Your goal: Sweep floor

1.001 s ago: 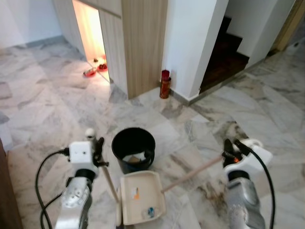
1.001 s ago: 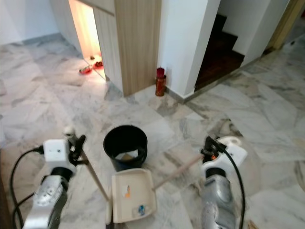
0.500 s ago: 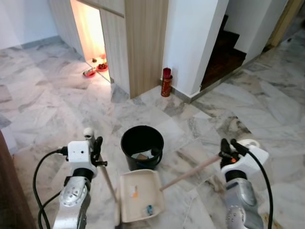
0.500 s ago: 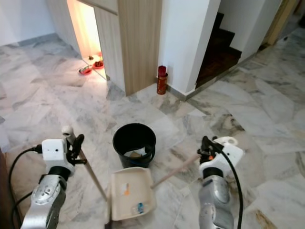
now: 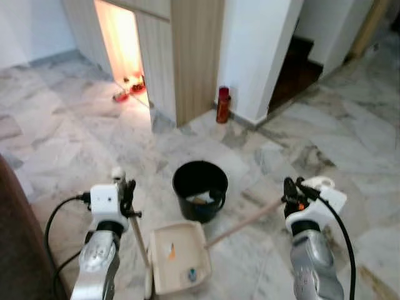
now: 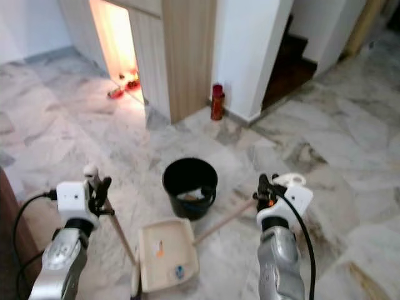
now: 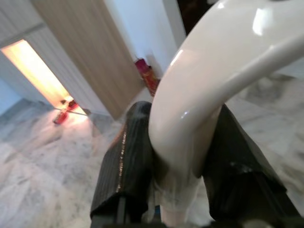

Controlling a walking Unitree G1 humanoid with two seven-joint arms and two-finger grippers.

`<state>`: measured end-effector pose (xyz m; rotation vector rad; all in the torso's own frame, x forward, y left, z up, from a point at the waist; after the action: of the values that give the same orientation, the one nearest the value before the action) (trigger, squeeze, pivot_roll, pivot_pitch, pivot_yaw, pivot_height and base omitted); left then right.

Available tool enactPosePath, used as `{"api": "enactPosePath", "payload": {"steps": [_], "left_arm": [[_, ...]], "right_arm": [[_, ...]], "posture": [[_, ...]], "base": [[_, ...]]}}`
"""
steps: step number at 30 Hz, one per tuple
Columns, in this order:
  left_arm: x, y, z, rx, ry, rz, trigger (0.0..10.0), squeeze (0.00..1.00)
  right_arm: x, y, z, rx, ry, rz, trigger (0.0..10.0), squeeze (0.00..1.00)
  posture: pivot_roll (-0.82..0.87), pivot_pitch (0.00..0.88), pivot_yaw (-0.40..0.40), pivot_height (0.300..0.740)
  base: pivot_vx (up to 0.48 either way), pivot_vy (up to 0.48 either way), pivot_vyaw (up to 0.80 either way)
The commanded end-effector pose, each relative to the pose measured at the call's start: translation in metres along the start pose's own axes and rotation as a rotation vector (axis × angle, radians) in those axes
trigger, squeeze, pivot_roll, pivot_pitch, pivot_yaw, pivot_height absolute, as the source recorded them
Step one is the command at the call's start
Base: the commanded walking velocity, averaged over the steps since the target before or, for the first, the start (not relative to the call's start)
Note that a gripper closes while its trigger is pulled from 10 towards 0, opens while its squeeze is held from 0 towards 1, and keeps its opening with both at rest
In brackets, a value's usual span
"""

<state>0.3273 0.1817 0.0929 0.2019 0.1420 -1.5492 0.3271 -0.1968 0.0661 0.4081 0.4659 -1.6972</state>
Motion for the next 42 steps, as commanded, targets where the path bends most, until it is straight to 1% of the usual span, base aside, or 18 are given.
{"api": "enactPosePath", "payload": {"steps": [1, 3, 10, 13, 14, 15, 17, 18, 19, 22, 23, 25, 32, 34, 35, 37, 41, 42], "left_arm": [[0.003, 0.003, 0.012, 0.045, -0.013, -0.008, 10.0, 0.00], [0.005, 0.004, 0.013, 0.049, 0.002, -0.019, 10.0, 0.00], [0.010, 0.004, 0.013, 0.055, 0.023, -0.044, 10.0, 0.00], [0.009, 0.005, 0.014, 0.055, 0.027, -0.041, 10.0, 0.00], [0.009, 0.005, 0.014, 0.055, 0.027, -0.041, 10.0, 0.00], [0.008, 0.006, 0.013, 0.054, 0.029, -0.042, 10.0, 0.00], [0.009, 0.006, 0.013, 0.054, 0.030, -0.044, 10.0, 0.00], [0.009, 0.006, 0.014, 0.056, 0.031, -0.046, 10.0, 0.00], [0.009, 0.007, 0.014, 0.056, 0.031, -0.047, 10.0, 0.00], [0.009, 0.007, 0.014, 0.056, 0.032, -0.047, 10.0, 0.00], [0.009, 0.007, 0.014, 0.057, 0.034, -0.048, 10.0, 0.00], [0.009, 0.007, 0.014, 0.058, 0.036, -0.048, 10.0, 0.00], [0.009, 0.009, 0.014, 0.059, 0.037, -0.049, 10.0, 0.00], [0.010, 0.009, 0.014, 0.060, 0.037, -0.052, 10.0, 0.00], [0.010, 0.009, 0.014, 0.060, 0.037, -0.052, 10.0, 0.00], [0.011, 0.009, 0.015, 0.061, 0.037, -0.056, 10.0, 0.00], [0.010, 0.009, 0.015, 0.062, 0.037, -0.055, 10.0, 0.00], [0.011, 0.008, 0.015, 0.063, 0.037, -0.056, 10.0, 0.00]], "right_arm": [[-0.013, 0.003, 0.024, 0.081, -0.034, 0.045, 10.0, 0.00], [-0.012, 0.001, 0.041, 0.146, -0.116, 0.024, 10.0, 0.00], [-0.010, -0.001, 0.063, 0.217, -0.138, -0.012, 10.0, 0.00], [-0.016, -0.004, 0.083, 0.280, -0.118, -0.019, 10.0, 0.00], [-0.016, -0.004, 0.083, 0.280, -0.118, -0.019, 10.0, 0.00], [-0.023, -0.005, 0.088, 0.291, -0.098, 0.001, 10.0, 0.00], [-0.025, -0.005, 0.089, 0.294, -0.083, 0.004, 10.0, 0.00], [-0.029, -0.006, 0.093, 0.301, -0.038, 0.009, 10.0, 0.00], [-0.030, -0.006, 0.094, 0.303, -0.024, 0.012, 10.0, 0.00], [-0.032, -0.006, 0.095, 0.305, -0.021, 0.016, 10.0, 0.00], [-0.038, -0.010, 0.100, 0.303, -0.015, 0.041, 10.0, 0.00], [-0.041, -0.012, 0.101, 0.295, -0.017, 0.054, 10.0, 0.00], [-0.040, -0.018, 0.104, 0.278, -0.032, 0.059, 10.0, 0.00], [-0.052, -0.020, 0.114, 0.293, -0.051, 0.106, 10.0, 0.00], [-0.052, -0.020, 0.114, 0.293, -0.051, 0.106, 10.0, 0.00], [-0.063, -0.020, 0.127, 0.316, -0.046, 0.136, 10.0, 0.00], [-0.070, -0.021, 0.138, 0.340, -0.037, 0.148, 10.0, 0.00], [-0.082, -0.020, 0.152, 0.382, -0.013, 0.171, 10.0, 0.00]], "posture": [[0.05, 0.000, -0.012, 0.740], [0.04, 0.000, -0.012, 0.740], [0.04, 0.000, -0.009, 0.740], [0.04, 0.000, -0.004, 0.740], [0.04, 0.000, -0.004, 0.740], [0.03, 0.000, -0.003, 0.740], [0.03, 0.000, -0.003, 0.740], [0.04, 0.000, -0.001, 0.740], [0.04, 0.000, -0.001, 0.740], [0.04, 0.000, -0.001, 0.740], [0.03, 0.000, 0.000, 0.740], [0.03, 0.000, -0.001, 0.740], [0.03, 0.000, 0.000, 0.740], [0.02, 0.000, 0.003, 0.740], [0.02, 0.000, 0.003, 0.740], [0.02, 0.000, 0.005, 0.740], [0.02, 0.000, 0.005, 0.740], [0.02, 0.000, 0.006, 0.740]], "base": [[0.000, 0.000, 0.00], [0.000, 0.000, 0.00], [0.000, 0.000, 0.00], [0.000, 0.000, 0.00], [0.000, 0.000, 0.00], [0.000, 0.000, 0.00], [0.000, 0.000, 0.00], [0.000, 0.000, 0.00], [0.000, 0.000, 0.00], [0.000, 0.000, 0.00], [0.000, 0.000, 0.00], [0.000, 0.000, 0.00], [0.000, 0.000, 0.00], [0.000, 0.000, 0.00], [0.000, 0.000, 0.00], [0.000, 0.000, 0.00], [0.000, 0.000, 0.00], [0.000, 0.000, 0.00]]}}
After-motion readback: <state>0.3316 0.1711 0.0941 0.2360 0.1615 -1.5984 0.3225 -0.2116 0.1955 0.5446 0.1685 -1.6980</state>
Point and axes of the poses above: a point about 5 cm out from each wrist's last joint towards the gripper, its own y axis pointing out of the wrist towards the gripper, its own z axis along the axis of the wrist's last joint, x = y × z, the point moved 6 cm from there along y, pointing out of the wrist towards the gripper, and after that the axes turned 11 degrees about y, right-handed, at the moved point
